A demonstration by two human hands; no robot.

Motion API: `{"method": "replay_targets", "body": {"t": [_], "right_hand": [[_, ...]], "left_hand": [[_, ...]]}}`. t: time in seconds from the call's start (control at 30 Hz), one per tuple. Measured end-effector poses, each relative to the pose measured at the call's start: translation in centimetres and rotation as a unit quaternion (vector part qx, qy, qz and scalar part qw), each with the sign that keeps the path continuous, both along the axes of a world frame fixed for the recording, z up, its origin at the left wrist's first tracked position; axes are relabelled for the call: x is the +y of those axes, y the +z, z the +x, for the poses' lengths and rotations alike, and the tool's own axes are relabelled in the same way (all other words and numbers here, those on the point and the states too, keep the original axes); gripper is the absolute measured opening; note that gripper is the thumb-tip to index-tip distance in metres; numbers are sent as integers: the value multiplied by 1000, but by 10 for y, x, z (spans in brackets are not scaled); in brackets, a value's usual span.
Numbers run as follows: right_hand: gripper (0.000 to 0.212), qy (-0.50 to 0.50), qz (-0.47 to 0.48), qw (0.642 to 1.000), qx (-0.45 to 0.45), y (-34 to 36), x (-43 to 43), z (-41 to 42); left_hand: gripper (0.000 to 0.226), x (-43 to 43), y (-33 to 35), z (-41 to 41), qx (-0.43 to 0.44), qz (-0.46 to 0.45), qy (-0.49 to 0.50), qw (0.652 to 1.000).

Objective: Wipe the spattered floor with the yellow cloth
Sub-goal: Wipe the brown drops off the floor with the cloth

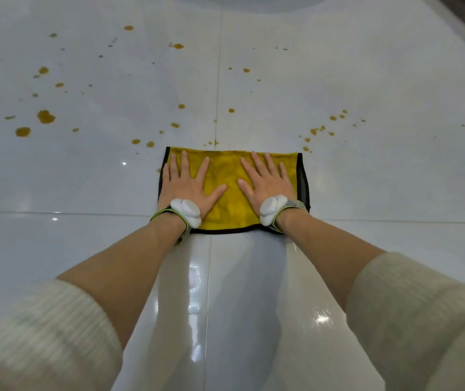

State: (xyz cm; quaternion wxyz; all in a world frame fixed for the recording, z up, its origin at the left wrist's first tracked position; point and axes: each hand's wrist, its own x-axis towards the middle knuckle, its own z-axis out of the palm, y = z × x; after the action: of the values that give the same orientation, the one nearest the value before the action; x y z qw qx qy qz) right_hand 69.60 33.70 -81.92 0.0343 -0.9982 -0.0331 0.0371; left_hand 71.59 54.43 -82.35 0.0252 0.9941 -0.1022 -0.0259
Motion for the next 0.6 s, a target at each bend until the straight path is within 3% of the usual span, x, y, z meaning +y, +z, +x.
{"method": "replay_targets", "body": {"t": [0.17,0.37,0.6], "right_hand": [[65,-18,6,1000,16,9,7,-32],[68,-81,-8,995,50,19,0,-155],[71,-66,-5,997,50,15,-35,-138]], "left_hand": [[90,3,9,-21,13,-8,-18,1000],[88,-15,18,-124,48,-48,-74,995],[87,-31,6,-113,29,-46,-125,991]]}}
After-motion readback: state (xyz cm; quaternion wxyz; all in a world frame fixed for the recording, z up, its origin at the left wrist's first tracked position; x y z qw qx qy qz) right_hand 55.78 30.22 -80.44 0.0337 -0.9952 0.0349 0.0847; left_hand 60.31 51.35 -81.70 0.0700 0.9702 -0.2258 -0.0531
